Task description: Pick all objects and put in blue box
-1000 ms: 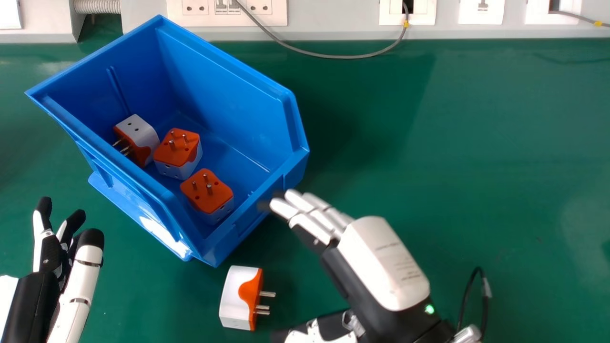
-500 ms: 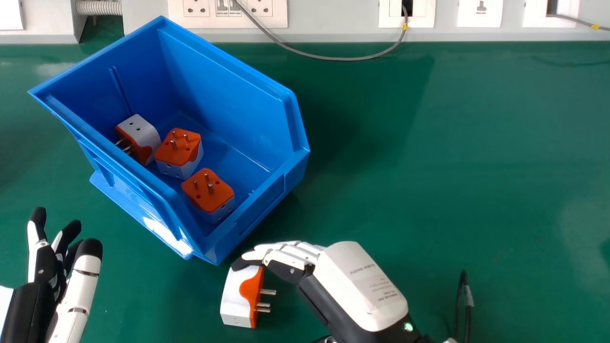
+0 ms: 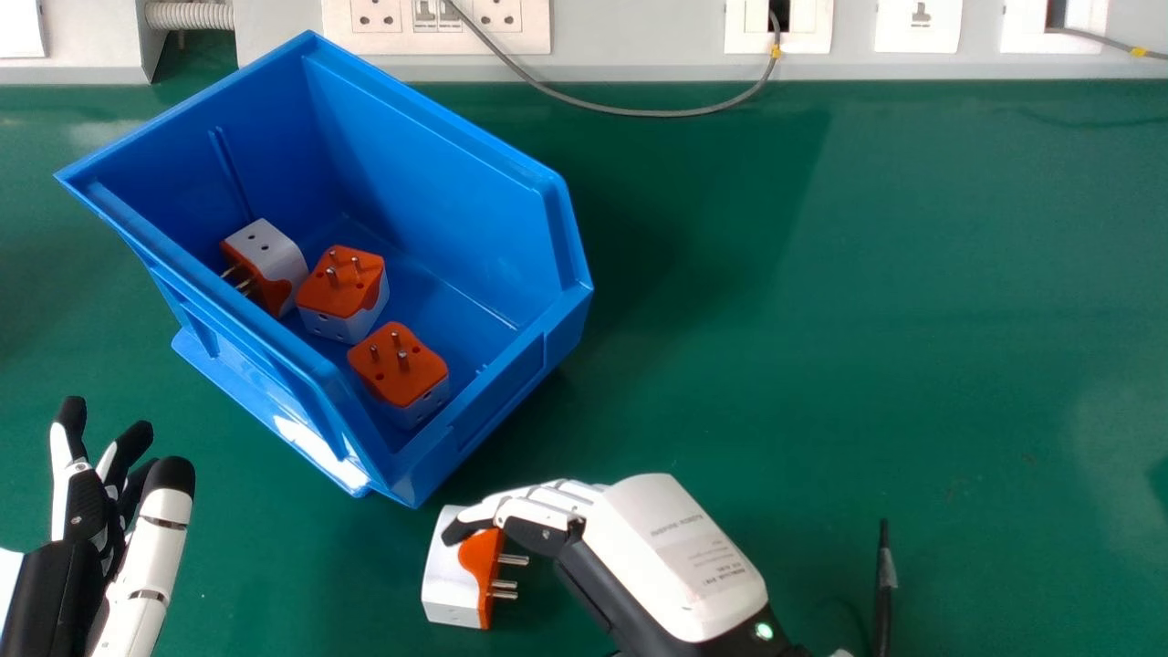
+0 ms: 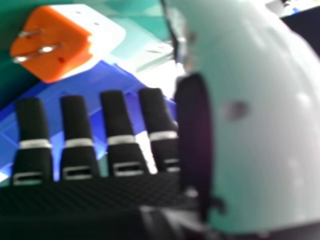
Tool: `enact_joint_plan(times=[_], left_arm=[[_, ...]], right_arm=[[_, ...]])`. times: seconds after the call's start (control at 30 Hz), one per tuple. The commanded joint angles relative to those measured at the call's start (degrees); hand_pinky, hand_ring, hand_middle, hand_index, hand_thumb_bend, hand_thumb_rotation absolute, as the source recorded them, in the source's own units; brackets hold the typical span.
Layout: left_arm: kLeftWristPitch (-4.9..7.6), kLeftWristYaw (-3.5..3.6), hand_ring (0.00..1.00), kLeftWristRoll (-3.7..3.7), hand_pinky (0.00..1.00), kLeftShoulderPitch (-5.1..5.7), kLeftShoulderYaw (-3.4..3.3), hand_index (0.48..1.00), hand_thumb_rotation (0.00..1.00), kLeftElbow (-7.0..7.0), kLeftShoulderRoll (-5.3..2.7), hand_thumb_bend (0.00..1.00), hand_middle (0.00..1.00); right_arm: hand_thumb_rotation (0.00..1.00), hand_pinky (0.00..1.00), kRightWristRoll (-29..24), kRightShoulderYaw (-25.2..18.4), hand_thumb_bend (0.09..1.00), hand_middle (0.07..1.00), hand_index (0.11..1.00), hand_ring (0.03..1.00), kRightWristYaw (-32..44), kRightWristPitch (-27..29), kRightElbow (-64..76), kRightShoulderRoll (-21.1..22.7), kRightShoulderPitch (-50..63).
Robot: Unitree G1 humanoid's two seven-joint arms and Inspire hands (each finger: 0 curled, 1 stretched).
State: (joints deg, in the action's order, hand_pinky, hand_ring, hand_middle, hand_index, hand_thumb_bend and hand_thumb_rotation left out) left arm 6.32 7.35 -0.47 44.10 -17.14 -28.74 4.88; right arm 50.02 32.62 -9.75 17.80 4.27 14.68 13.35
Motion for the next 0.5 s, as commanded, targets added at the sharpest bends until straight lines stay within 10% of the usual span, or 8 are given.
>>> enact_joint_plan(times=[0.0, 0.47], left_arm=[[0.68, -0.43, 0.94, 0.05, 0.85, -0.11, -0.37, 0.971, 0.87, -1.03, 0.04, 0.37, 0.97], [0.67, -0.48, 0.94, -0.02, 0.85, -0.81, -0.66, 0.971, 0.87, -0.52, 0.24, 0.36, 0.97]], right_arm=[[0.14, 0.64, -0.45, -0.14, 0.619, 0.750, 0.714, 0.739, -0.99, -0.18, 0.10, -1.03, -1.30], [0.14, 0.63, 0.88, -0.89, 0.624, 0.752, 0.721, 0.737, -4.08, -2.97, -1.02, -3.00, -1.84]])
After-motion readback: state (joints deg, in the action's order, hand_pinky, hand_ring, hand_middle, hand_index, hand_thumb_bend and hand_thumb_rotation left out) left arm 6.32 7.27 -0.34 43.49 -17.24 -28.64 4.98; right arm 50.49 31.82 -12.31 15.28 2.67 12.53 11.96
